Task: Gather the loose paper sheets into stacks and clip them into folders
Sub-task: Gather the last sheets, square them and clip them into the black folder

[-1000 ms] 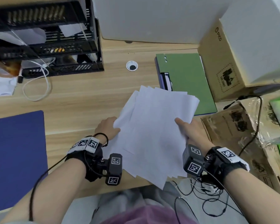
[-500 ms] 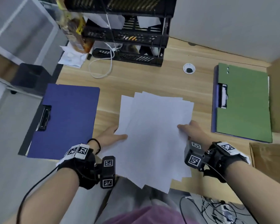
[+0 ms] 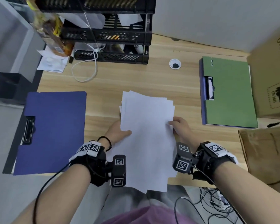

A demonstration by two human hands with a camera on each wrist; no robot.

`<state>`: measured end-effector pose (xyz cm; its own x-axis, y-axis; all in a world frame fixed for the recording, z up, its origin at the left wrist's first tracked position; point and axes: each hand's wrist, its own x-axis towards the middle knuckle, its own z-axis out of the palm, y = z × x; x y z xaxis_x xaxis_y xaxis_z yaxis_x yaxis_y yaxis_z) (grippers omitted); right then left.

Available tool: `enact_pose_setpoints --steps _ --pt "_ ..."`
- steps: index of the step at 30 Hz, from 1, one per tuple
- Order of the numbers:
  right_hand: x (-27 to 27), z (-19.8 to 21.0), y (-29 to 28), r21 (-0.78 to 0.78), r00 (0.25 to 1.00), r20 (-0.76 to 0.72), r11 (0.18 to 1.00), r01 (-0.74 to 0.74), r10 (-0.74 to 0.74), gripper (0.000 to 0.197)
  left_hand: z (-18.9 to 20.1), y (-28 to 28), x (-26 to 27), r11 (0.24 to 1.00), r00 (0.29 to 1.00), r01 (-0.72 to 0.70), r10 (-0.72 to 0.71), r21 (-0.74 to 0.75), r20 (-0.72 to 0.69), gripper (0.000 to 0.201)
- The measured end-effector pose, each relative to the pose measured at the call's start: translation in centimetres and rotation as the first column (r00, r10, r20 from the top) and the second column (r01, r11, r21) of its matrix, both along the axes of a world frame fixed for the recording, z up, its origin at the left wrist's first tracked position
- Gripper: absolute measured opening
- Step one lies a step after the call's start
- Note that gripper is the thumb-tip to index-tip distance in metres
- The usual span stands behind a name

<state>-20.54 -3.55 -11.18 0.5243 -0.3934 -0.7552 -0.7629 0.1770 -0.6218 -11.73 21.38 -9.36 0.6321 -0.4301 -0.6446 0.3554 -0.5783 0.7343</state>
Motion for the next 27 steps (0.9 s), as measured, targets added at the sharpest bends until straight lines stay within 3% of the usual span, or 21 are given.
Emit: enact_pose_setpoints --steps 1,4,5,8,12,16,19,22,24,27 --pt "-0.3 -0.1 -0.2 0.001 1.000 0.008 1.000 -0.011 0.011 0.028 0.2 0.0 0.1 1.000 1.000 0.005 -0.005 -0.008 0.008 0.034" --pt "-1.1 -0.8 -0.6 -0.024 1.000 0.026 1.000 0.009 -0.008 0.084 1.6 0.2 0.7 0.996 1.000 -0.009 0.010 -0.085 0.019 0.034" --pt "-1.3 -0.4 -0.5 -0.026 0.999 0.040 1.000 0.007 -0.006 0.092 2.4 0.3 1.0 0.993 0.999 -0.020 0.023 -0.113 0.022 0.035" --pt "-1.7 2.7 0.4 0.020 0.997 0.080 1.000 0.002 -0.004 0.078 4.6 0.7 1.8 0.975 0.994 -0.099 0.108 -0.201 0.034 0.033" --pt "-1.1 6.6 1.1 0.069 0.974 0.220 0.996 -0.063 0.046 0.031 7.8 1.1 2.9 0.925 0.971 -0.213 0.237 -0.315 0.042 0.021" --pt "0.7 10.9 1.4 -0.072 0.928 0.369 0.997 -0.020 0.045 0.037 11.9 0.0 3.3 0.856 0.947 -0.231 0.307 -0.463 0.095 0.022" --pt "2.1 14.2 1.0 -0.132 0.841 0.541 0.986 0.103 -0.015 0.048 14.7 -1.2 3.7 0.822 0.938 -0.181 0.309 -0.540 0.155 0.027" --pt "2.5 16.8 0.2 -0.119 0.757 0.653 0.985 0.124 -0.017 0.059 16.6 -1.7 4.8 0.822 0.915 -0.120 0.309 -0.557 0.258 0.034" --pt "2.0 17.3 0.1 -0.143 0.760 0.649 0.987 0.075 0.036 0.051 16.4 -1.4 5.3 0.837 0.908 -0.099 0.297 -0.539 0.295 0.035" --pt "0.5 15.7 0.4 -0.202 0.829 0.547 0.979 -0.007 0.119 0.036 14.4 -0.3 5.0 0.912 0.923 -0.077 0.218 -0.404 0.316 0.034"
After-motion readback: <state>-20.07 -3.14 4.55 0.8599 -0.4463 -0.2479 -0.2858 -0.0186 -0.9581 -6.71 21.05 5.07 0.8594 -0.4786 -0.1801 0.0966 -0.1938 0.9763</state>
